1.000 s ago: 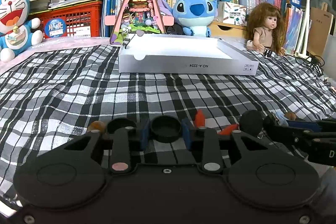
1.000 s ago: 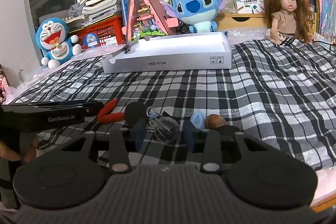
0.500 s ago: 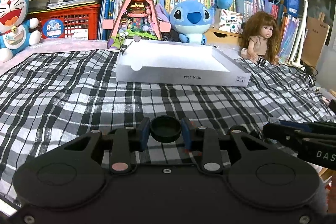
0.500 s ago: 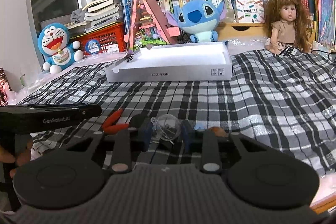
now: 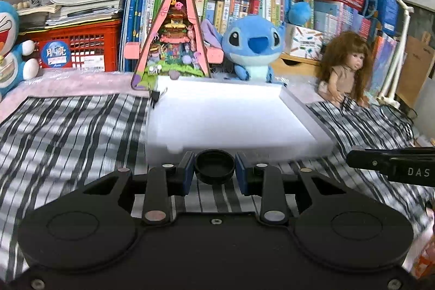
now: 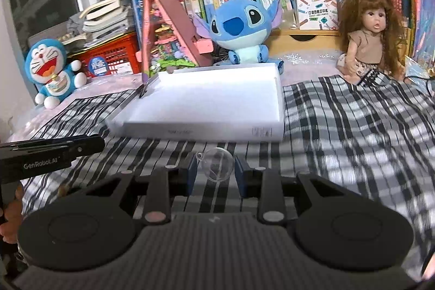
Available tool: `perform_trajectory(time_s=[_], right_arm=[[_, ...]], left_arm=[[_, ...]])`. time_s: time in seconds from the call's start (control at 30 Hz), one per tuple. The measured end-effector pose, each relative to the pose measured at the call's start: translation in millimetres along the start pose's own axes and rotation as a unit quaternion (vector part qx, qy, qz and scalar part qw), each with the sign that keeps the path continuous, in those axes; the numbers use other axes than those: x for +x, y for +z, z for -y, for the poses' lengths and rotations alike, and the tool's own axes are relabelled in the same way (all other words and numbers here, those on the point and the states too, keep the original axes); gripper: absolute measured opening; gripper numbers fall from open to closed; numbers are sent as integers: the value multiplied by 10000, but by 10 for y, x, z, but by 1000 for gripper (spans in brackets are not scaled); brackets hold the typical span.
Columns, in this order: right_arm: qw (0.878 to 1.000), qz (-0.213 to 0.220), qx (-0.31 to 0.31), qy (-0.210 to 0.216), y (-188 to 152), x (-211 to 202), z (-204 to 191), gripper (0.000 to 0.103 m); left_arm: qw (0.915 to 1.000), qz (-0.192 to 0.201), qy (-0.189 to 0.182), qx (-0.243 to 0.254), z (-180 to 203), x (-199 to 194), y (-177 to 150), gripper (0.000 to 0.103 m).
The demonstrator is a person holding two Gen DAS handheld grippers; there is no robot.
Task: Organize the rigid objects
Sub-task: 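Carry both held black pieces into the white tray and open both tools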
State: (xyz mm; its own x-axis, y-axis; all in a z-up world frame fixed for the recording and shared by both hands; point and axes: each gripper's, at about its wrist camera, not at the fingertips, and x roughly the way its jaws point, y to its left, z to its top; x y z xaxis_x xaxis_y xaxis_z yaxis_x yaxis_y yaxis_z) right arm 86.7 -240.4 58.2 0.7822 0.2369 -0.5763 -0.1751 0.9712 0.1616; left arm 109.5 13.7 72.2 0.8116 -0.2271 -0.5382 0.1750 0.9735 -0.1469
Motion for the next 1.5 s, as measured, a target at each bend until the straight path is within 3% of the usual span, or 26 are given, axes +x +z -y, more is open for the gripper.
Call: perform_trajectory(time_s=[0.27, 0.6, 0.97, 1.5], right_arm=[[9973, -720, -21, -155, 584, 542, 75, 36], [9864, -1546, -278, -493, 712, 1212, -10, 36], [9792, -1869, -260, -743, 701, 1560, 42, 36], [9771, -1955, -332, -776, 654, 1656, 23, 42]], left_arm=[[9971, -675, -186, -282, -28, 721, 567, 30], [9911, -1274, 73, -372, -18, 1338, 505, 30], [9889, -1449, 282, -191, -8, 1549, 402, 30], [9905, -1318, 363, 113, 63, 1557, 366, 34]])
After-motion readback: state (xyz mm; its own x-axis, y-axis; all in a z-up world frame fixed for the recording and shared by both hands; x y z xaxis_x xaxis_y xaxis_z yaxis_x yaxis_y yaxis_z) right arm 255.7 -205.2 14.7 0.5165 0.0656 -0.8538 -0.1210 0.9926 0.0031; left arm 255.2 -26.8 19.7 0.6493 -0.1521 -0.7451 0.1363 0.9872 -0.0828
